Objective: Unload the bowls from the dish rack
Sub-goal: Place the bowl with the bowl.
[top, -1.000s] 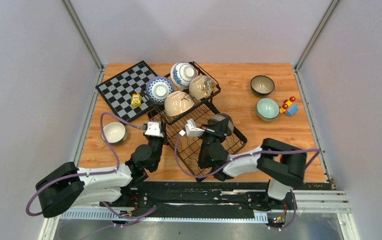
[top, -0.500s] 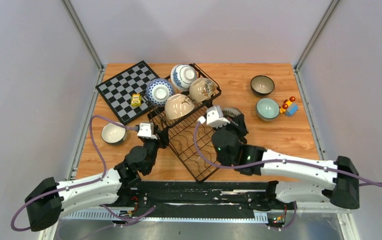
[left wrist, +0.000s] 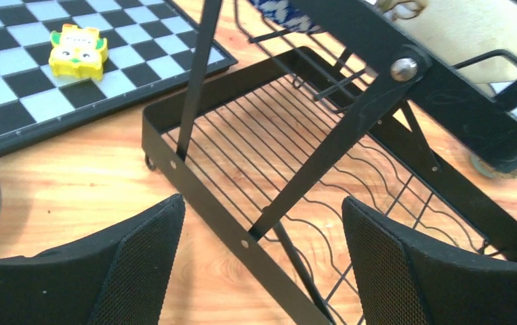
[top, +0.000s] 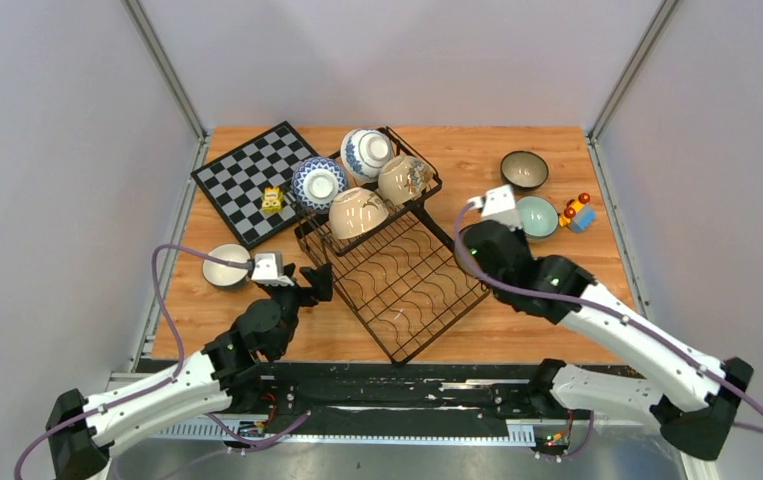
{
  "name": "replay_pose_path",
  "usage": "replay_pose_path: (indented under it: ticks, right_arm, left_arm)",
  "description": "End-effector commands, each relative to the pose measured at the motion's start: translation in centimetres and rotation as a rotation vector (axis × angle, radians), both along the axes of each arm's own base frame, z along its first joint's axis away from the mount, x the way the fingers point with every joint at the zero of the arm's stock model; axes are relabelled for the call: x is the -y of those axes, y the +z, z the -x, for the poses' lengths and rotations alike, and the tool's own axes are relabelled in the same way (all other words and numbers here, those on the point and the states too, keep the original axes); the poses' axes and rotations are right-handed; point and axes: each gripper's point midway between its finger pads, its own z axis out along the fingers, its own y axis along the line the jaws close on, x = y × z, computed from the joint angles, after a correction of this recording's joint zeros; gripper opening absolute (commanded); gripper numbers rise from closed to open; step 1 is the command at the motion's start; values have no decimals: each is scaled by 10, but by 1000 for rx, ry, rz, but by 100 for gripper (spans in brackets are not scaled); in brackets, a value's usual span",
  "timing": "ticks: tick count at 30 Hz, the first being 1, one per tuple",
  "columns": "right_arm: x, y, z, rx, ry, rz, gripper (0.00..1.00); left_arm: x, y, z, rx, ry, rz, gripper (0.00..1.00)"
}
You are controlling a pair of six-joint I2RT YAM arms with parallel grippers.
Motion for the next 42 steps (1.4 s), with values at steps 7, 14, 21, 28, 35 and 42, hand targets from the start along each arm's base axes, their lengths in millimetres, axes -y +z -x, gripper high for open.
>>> replay_pose_path:
  ticks: [7, 14, 21, 28, 35, 42]
  right_arm:
    - [36, 47, -26, -59, -198, -720, 0]
    - [67, 40, -88, -93, -367, -1087, 0]
    - [108, 21, -143, -83, -483, -1086, 0]
    - [142, -10, -186, -127, -540, -992, 0]
    - [153, -29, -216, -154, -560, -978, 0]
    - [156, -42, -249, -149, -558, -1011, 0]
  left_arm:
    - [-51, -35, 26, -233, 202, 126, 100]
    - [-61, -24, 39, -298, 205, 152, 100]
    - [-65, -20, 49, -324, 172, 168, 100]
    - [-63, -25, 54, -317, 128, 222, 100]
    - [-63, -25, 55, -325, 122, 216, 100]
    - [-68, -32, 53, -323, 162, 200, 100]
